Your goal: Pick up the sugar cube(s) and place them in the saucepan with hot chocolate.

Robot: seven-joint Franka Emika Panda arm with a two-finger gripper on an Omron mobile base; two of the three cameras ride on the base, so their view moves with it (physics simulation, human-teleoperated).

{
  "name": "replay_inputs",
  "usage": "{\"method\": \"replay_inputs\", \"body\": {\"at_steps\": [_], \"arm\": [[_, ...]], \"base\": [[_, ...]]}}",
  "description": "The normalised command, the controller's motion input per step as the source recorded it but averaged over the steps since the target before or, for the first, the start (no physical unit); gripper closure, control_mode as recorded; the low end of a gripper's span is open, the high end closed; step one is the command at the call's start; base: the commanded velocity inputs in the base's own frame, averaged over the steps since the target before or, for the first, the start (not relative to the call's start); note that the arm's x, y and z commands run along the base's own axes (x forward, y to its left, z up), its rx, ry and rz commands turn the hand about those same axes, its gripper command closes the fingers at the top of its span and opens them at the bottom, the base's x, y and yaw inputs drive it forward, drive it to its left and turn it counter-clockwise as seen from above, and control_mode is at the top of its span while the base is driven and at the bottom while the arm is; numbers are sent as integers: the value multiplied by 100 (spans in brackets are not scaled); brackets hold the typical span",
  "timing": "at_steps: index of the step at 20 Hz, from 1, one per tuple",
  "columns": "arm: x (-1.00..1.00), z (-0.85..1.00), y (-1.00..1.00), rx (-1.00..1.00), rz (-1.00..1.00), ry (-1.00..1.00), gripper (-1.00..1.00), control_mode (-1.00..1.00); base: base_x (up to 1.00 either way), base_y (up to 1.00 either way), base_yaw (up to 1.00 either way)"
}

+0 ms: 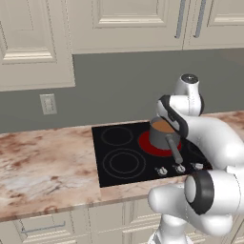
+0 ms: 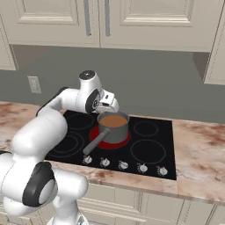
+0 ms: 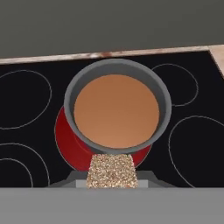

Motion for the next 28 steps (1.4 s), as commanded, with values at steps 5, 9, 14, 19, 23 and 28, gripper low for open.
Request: {"method": "replay_inputs", "body": {"at_steps": [5,9,14,19,23,28], "arm": [[6,-8,0,0,0,0,100,-100],[4,-8,0,0,0,0,100,-100],[3,-7,-2,0,0,2,100,-100],[14,0,0,0,0,9,100,-100],[29,0,-2,0,0,21,100,-100],[43,0,-1,0,0,7,100,-100]], "base": [[0,0,0],[0,0,0],[0,0,0],[0,0,0],[0,0,0],[0,0,0]]}}
